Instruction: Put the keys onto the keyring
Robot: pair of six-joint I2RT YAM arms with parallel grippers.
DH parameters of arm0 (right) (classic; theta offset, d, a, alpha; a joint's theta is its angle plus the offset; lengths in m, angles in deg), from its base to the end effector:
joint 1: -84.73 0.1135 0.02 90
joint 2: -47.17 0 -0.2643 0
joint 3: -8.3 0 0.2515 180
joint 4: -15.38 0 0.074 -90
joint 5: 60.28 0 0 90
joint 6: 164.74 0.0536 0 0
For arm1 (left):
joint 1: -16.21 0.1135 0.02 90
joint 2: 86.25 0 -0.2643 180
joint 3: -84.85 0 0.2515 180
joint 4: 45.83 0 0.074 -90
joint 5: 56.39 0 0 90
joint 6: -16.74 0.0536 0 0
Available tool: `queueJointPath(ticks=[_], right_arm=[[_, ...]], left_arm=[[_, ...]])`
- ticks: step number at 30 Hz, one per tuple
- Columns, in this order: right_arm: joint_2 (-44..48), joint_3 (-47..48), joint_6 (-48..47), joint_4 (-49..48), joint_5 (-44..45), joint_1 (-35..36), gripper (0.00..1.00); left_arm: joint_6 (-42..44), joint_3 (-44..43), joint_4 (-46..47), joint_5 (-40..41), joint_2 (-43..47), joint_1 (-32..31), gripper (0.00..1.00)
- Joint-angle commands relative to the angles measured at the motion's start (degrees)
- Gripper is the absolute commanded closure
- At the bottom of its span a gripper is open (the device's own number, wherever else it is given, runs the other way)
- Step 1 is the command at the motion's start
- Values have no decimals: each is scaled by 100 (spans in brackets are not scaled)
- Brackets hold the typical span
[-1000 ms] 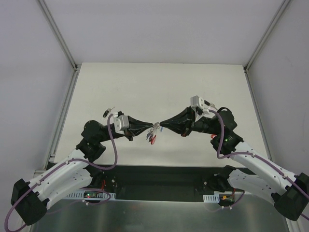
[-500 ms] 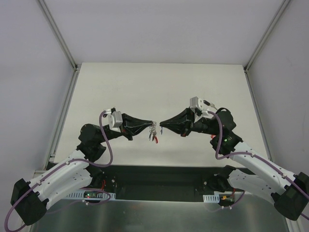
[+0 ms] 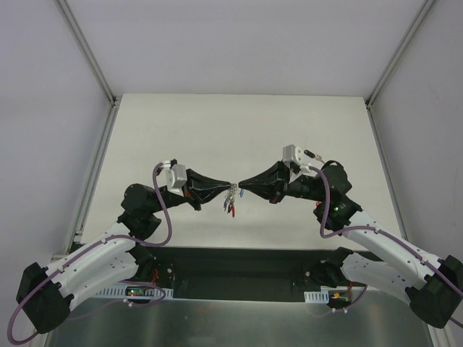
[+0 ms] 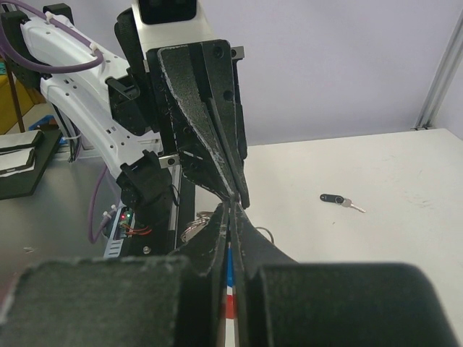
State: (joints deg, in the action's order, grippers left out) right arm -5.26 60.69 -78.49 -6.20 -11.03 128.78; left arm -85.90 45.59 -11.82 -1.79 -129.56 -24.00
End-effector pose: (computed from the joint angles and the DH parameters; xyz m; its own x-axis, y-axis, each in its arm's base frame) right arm 0.1316 0.1760 0.3649 0.3263 0.2467 -0.9125 -0.9438 0.1388 -0.3000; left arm 0.1178 -0.1403 0.3358 0.1731 -0.3799 -0.9087 0.9709 0.2207 0.0927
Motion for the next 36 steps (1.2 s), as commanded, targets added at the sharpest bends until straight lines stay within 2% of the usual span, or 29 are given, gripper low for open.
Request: queueJointPath(ticks=[1, 36], right_arm=[[22, 237, -152, -444, -3, -20, 99], [-57, 474, -548, 145, -29, 139, 99]], left_arm=[[-89, -100, 554, 7, -2, -84, 100], [-89, -153, 492, 6, -55, -137, 100]])
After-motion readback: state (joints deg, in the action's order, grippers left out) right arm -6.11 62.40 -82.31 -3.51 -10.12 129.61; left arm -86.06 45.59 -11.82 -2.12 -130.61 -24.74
